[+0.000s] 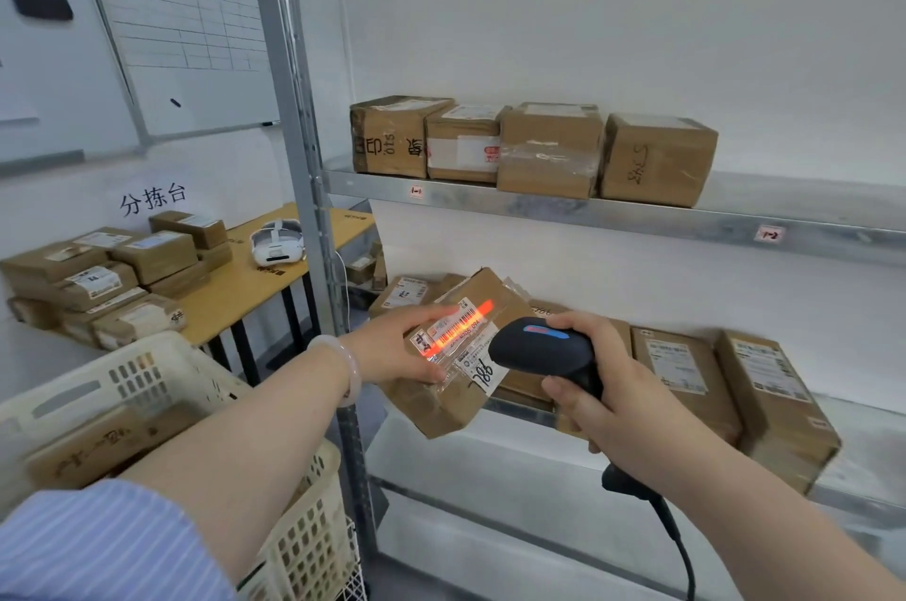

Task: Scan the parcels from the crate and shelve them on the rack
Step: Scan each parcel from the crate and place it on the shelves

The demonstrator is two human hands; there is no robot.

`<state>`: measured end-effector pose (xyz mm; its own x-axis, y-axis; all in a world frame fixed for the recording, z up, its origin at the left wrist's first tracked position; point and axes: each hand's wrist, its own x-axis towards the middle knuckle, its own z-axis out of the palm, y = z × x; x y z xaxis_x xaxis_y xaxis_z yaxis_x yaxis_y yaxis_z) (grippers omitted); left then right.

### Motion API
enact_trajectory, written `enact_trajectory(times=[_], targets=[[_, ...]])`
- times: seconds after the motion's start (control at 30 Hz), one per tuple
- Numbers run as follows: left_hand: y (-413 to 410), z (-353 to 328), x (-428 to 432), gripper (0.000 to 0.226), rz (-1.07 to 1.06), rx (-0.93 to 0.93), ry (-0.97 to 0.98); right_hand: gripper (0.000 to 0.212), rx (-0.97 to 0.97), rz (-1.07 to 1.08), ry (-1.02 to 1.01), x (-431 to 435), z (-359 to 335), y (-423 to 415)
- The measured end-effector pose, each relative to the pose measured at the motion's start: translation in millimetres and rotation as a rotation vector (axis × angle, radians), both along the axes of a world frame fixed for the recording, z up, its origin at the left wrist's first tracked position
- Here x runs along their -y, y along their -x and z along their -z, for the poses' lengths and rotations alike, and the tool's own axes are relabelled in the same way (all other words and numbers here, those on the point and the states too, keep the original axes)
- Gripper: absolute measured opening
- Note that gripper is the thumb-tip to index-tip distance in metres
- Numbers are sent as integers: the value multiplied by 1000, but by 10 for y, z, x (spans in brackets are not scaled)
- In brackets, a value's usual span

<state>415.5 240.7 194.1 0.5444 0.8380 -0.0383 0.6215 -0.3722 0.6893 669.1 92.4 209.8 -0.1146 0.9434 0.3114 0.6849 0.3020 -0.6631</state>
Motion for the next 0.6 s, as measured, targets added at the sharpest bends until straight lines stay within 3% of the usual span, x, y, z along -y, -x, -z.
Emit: enact_trajectory(times=[0.17,0.3,0.43,0.6], targets=[[-144,40,44,86,30,25,23,54,-3,10,-16,104,9,-139],[-256,32,70,83,40,67,79,57,-112,90,-94,192,27,-184],[-504,-181,170,73,54,275,147,57,-292,262,-237,295,43,-228],[-936,-557,370,78,128,614,269,53,-411,423,-453,514,-35,-206]])
